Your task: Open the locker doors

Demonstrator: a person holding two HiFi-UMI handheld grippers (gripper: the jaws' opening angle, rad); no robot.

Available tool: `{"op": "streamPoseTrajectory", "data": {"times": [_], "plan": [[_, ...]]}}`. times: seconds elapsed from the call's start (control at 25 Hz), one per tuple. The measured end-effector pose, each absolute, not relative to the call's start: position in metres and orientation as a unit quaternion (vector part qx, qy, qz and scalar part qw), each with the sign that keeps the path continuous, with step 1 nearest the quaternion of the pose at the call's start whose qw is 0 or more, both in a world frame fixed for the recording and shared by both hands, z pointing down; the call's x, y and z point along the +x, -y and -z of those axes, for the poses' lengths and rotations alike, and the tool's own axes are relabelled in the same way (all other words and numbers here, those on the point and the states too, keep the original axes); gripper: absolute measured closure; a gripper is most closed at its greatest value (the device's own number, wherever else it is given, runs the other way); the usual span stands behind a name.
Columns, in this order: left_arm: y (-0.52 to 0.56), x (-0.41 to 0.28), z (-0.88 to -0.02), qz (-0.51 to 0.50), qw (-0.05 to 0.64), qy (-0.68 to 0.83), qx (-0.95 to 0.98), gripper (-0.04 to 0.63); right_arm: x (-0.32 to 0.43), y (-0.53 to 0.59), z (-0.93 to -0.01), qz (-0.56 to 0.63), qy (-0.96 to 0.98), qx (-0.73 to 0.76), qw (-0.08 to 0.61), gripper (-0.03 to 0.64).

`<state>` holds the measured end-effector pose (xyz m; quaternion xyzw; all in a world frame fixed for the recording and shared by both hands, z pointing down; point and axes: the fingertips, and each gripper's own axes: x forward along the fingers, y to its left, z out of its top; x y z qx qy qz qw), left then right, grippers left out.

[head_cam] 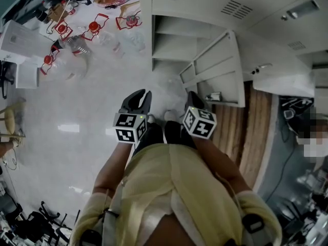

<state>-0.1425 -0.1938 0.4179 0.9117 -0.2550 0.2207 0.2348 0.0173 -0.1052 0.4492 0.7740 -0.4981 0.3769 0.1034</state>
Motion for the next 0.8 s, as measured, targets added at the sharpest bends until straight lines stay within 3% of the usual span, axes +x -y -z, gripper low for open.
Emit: {"op": "streamPoseTrajectory", "data": {"times": [0.8], "plan": [[0.19, -0.13, -0.412, -0.229, 0.231, 0.249, 0.912, 0.517, 0.019, 0.09, -0.443, -0.387, 0.498, 0.771, 0.093, 0.614]]}}
